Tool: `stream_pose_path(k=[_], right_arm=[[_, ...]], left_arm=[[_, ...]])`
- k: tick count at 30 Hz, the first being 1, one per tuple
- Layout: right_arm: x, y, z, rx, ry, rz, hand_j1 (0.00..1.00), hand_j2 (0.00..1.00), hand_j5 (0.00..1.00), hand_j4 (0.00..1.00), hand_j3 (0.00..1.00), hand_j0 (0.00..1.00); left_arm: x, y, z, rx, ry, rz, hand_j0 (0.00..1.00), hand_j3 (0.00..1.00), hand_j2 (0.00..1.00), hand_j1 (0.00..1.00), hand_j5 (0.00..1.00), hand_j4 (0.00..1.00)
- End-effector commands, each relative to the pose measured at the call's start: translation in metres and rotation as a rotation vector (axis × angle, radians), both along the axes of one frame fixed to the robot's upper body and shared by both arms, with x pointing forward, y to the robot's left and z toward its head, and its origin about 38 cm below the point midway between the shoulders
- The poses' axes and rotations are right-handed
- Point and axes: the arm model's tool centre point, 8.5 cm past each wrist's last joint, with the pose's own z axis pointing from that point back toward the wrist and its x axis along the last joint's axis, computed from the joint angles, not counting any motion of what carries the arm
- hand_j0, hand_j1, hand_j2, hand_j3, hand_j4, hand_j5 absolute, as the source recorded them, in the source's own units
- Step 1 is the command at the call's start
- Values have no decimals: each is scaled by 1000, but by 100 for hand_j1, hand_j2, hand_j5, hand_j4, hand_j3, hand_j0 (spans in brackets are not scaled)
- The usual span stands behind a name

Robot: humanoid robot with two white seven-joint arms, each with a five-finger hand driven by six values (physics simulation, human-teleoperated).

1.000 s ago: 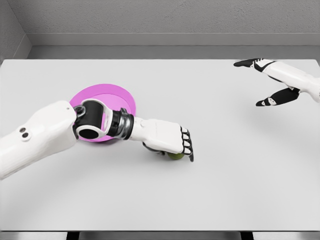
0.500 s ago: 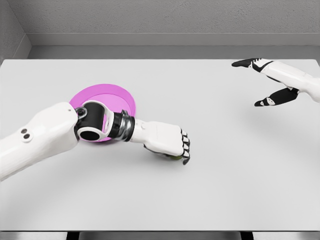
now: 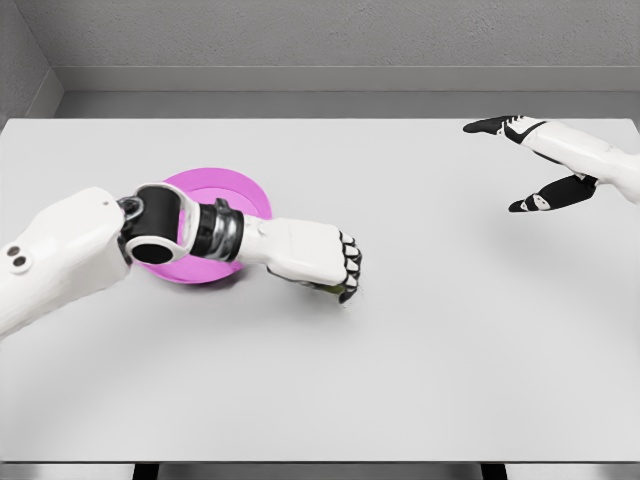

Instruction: Put the apple on the plate with both arms

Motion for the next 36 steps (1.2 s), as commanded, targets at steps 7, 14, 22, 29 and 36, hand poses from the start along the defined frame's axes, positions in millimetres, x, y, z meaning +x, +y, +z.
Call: stream_pose_path(k=[7, 14, 22, 29, 36], right_arm=[[1, 0, 5, 7, -9, 2, 100, 100, 100, 100, 100, 100], [1, 1, 7, 7, -13, 2, 100, 100, 100, 100, 100, 100], [1, 1, 6, 7, -10, 3, 100, 100, 100, 100, 100, 100], [0, 1, 4, 7, -7, 3, 100, 100, 100, 100, 100, 100], [-1, 1, 2, 7, -2, 3, 100, 100, 100, 100, 100, 100]], left_arm=[[35, 111, 56, -30, -86, 264, 44, 44, 44, 44, 44, 44], [42, 130, 50, -6, -73, 319, 45, 45, 45, 45, 45, 45], [52, 143, 37, -44, 6, 387, 100, 100, 100, 100, 100, 100], [54, 117, 43, -208, 121, 360, 100, 100, 100, 100, 100, 100], [42, 24, 58, -364, 195, 171, 100, 100, 100, 100, 100, 100]])
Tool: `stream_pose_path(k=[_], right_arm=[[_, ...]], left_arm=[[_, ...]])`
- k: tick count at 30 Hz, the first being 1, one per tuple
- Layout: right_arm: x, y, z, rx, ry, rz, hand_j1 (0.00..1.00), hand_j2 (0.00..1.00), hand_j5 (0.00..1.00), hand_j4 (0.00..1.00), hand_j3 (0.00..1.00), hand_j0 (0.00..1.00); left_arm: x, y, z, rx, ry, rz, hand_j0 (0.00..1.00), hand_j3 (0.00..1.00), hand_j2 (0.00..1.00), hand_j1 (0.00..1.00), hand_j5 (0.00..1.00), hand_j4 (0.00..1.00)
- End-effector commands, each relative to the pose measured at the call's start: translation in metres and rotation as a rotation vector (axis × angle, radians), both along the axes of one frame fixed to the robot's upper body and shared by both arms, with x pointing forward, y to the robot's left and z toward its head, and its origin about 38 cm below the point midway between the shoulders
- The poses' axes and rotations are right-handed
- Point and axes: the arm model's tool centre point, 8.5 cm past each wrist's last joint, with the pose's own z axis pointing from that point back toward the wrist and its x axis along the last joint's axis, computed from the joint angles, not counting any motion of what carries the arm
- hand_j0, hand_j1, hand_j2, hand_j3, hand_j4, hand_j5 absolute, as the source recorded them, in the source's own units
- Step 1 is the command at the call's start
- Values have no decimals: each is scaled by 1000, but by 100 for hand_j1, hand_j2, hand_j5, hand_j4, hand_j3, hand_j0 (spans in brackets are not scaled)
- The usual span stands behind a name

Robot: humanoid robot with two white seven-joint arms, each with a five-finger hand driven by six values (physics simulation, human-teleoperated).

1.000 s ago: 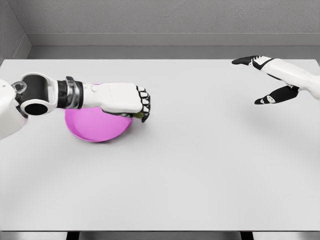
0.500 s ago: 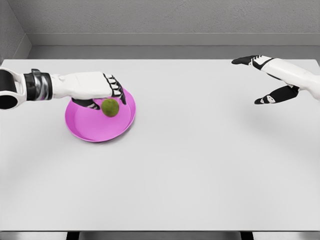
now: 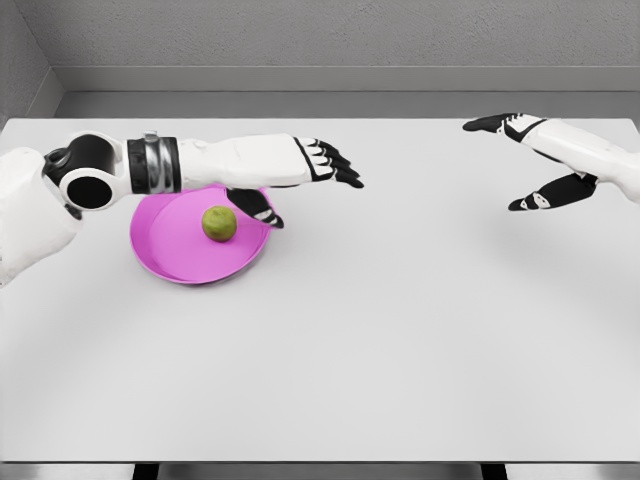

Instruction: Put the apple on the plate with both arms

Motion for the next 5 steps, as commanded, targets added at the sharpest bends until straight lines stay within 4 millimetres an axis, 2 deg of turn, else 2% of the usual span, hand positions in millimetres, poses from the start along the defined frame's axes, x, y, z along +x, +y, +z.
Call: stream_pose_path(k=[1, 5], right_arm=[[0, 0, 1, 7, 2, -2, 100, 100, 100, 100, 100, 100], [0, 0, 1, 7, 2, -2, 100, 100, 100, 100, 100, 100]], left_arm=[[-3, -20, 3, -52, 24, -34, 100, 100, 100, 100, 100, 100], [-3, -18, 1, -52, 26, -30, 100, 100, 100, 100, 100, 100]])
